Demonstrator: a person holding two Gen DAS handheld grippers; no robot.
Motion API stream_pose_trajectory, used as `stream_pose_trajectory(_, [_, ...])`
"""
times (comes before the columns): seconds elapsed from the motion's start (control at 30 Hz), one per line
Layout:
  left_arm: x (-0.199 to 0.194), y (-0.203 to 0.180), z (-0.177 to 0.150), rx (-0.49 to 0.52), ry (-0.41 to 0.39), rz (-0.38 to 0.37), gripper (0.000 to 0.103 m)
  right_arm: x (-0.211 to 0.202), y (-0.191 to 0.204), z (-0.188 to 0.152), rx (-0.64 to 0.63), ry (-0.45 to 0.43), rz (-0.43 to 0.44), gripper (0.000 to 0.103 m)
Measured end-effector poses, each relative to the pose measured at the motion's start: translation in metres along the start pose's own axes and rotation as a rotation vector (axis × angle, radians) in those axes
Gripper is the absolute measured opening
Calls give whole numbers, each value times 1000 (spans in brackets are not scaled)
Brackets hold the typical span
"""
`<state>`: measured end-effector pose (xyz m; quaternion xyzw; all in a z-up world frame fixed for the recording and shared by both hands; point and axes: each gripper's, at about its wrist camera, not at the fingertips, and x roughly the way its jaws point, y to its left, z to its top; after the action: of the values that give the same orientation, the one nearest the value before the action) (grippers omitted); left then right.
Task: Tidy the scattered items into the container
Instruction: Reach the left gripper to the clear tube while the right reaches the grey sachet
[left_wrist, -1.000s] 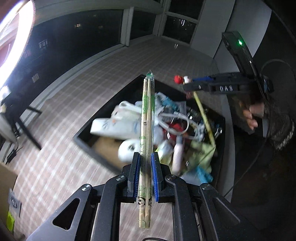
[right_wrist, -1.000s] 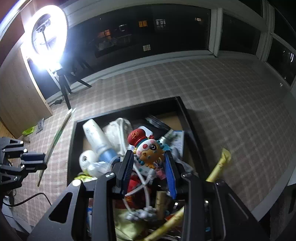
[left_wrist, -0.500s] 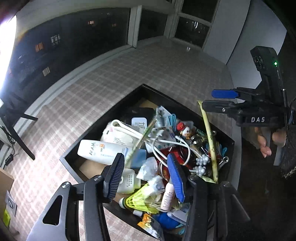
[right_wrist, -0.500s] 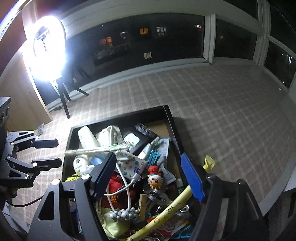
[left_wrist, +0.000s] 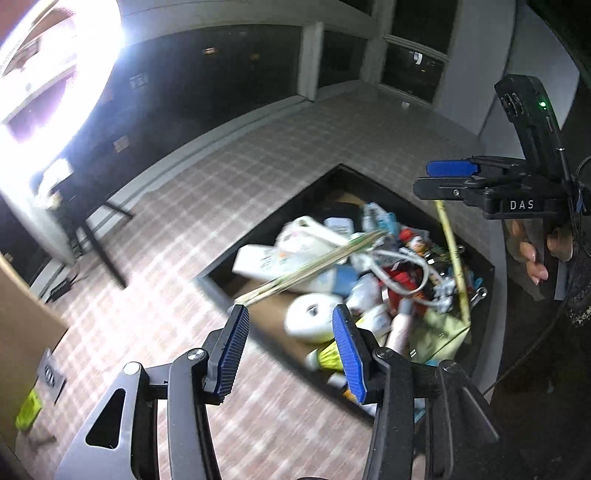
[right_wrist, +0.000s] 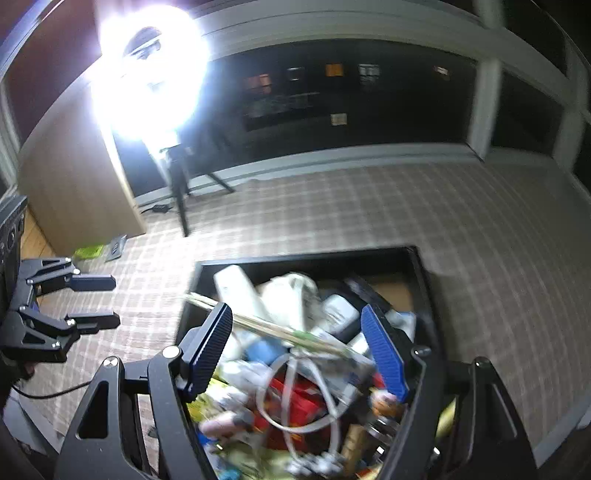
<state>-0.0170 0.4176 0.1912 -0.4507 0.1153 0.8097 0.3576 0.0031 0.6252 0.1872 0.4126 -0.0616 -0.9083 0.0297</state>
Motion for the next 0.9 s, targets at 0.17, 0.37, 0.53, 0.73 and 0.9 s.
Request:
stream_pose_trajectory(0.17, [-18, 41, -25, -61, -1, 50, 44, 22, 46, 14, -106, 7, 28, 72])
stream_pose_trajectory(0.37, [-40, 89, -58, -122, -11, 109, 44, 47, 98, 26, -206, 17, 58, 72])
stream_pose_trajectory(0.53, [-54, 133, -85, -166, -3, 152, 44, 64, 143, 37, -274, 30, 82, 72])
stream_pose_trajectory(0.73, [-64, 182, -122, -232, 11, 193, 44, 92, 198, 48, -332, 47, 136, 72])
stream_pose_trajectory(0.9, [-73, 221, -154, -259, 42, 236, 44, 117, 241, 55, -369, 75, 179, 72])
